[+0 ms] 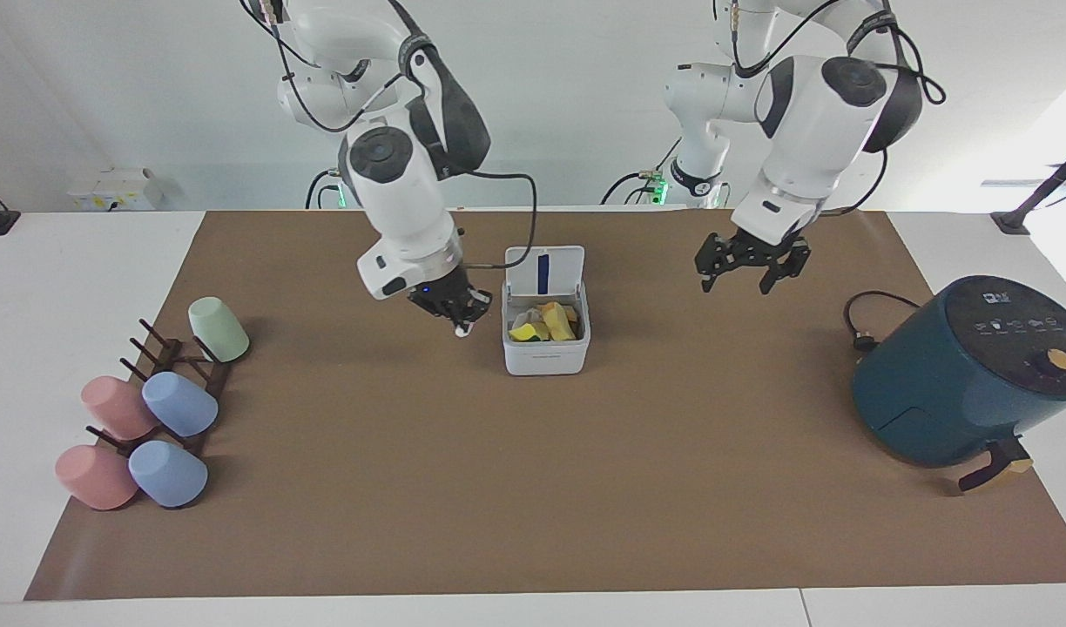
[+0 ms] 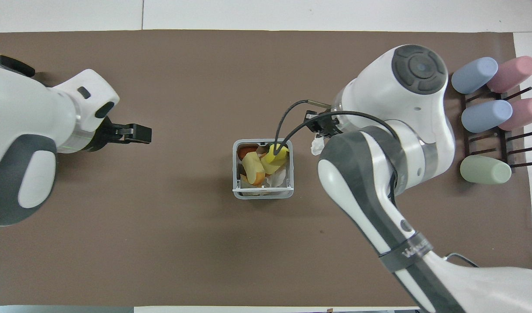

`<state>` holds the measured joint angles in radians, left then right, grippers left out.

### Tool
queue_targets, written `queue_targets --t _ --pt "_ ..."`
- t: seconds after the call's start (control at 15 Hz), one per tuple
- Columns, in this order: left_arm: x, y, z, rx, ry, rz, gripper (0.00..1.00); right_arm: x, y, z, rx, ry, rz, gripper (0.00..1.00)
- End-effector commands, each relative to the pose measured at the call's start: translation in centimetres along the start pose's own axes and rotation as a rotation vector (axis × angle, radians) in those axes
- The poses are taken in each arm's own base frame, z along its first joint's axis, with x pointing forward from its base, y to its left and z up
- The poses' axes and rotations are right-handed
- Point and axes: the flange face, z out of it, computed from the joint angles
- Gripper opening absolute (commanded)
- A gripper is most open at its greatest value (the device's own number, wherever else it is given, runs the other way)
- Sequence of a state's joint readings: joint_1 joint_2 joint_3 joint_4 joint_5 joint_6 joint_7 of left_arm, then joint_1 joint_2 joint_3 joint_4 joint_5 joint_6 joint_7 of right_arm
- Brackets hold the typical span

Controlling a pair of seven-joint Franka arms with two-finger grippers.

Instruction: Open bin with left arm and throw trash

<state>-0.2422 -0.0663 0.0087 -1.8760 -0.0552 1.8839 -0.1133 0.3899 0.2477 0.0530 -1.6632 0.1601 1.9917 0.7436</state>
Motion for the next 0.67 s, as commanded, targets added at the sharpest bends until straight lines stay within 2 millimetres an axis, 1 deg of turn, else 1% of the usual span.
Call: queue_targets --t 0.0,0.13,0.2,0.27,0.33,0.4,0.47,0.6 --pt "-0.1 -3.1 -3.3 0.030 -0.027 0.020 1.00 -2.5 -4.4 2.1 0.078 0.013 0.103 0.00" --pt "-0.2 -4.7 -5.2 0.053 -0.032 0.005 1.00 -4.6 -4.7 3.7 0.088 0.022 0.131 0.00" --pt "-0.3 -5.5 -6.2 0.054 -0.037 -0.002 1.00 -5.3 -4.2 4.6 0.086 0.025 0.130 0.00" --pt "-0.3 -6.3 -7.3 0.054 -0.041 -0.004 1.00 -5.8 -4.3 5.2 0.096 0.032 0.131 0.08" --pt "-0.4 -6.8 -7.9 0.055 -0.047 -0.002 1.00 -6.5 -4.7 5.2 0.101 0.034 0.132 0.31" --pt "-0.6 -7.0 -8.0 0.055 -0.058 -0.004 1.00 -6.7 -4.8 5.2 0.099 0.031 0.144 0.78" --pt "-0.7 -7.7 -8.2 0.055 -0.064 -0.016 1.00 -6.7 -4.8 5.0 0.098 0.029 0.146 0.99" --pt "-0.9 -9.2 -8.7 0.055 -0.069 -0.027 1.00 -7.0 -5.1 4.9 0.093 0.031 0.142 1.00"
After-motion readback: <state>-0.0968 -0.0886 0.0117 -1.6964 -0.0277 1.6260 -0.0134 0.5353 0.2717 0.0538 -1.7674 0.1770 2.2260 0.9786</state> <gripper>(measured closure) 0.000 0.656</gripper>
